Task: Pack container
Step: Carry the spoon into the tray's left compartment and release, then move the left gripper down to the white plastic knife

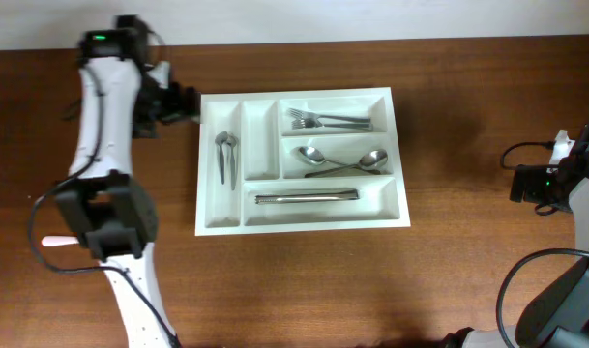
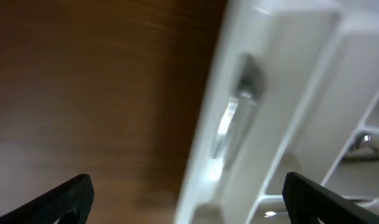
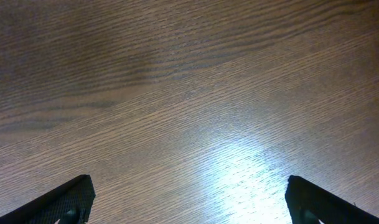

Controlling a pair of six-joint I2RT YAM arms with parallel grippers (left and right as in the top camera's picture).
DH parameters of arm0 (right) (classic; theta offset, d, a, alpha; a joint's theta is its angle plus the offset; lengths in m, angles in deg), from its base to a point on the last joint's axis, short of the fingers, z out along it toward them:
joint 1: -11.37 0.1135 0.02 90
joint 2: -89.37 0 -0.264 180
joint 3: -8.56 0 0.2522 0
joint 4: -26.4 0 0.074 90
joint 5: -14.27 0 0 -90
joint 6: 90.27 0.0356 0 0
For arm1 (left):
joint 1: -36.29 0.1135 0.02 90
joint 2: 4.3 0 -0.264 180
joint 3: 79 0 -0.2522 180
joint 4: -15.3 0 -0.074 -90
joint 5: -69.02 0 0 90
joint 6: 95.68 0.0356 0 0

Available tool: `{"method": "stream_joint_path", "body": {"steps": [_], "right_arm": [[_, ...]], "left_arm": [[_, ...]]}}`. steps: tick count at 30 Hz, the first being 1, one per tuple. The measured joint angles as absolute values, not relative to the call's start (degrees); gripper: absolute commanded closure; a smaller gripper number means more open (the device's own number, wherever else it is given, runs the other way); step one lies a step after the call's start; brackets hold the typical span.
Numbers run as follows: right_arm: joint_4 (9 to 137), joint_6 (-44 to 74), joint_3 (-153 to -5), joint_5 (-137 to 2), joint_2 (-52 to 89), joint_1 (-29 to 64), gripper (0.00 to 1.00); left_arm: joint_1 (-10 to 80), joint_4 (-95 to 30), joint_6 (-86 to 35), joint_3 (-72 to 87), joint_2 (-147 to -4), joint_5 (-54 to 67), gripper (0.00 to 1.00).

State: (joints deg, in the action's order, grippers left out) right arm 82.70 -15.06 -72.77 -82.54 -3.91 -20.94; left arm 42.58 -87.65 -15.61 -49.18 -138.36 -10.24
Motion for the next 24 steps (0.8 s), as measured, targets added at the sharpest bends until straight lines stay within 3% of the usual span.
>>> {"method": "stream_joint_path", "body": {"steps": [6,15,24], "right_arm": [[82.7,-15.1,-72.8,-82.5,-3.9,-20.9,0.01],[82.7,-15.1,-72.8,-82.5,-3.9,-20.9,0.01],[82.7,-15.0,-72.8,-82.5,-3.9,-20.9,0.01]], "left_arm": [[52.7,-94.4,-20.0,-49.6,-138.4,-10.2,0.01],[65.4,-94.9,-23.2,-49.4,-137.2,-8.3,0.01],[71.6,-93.8,-33.2,-34.7,-122.1,-12.4,0.01]]}}
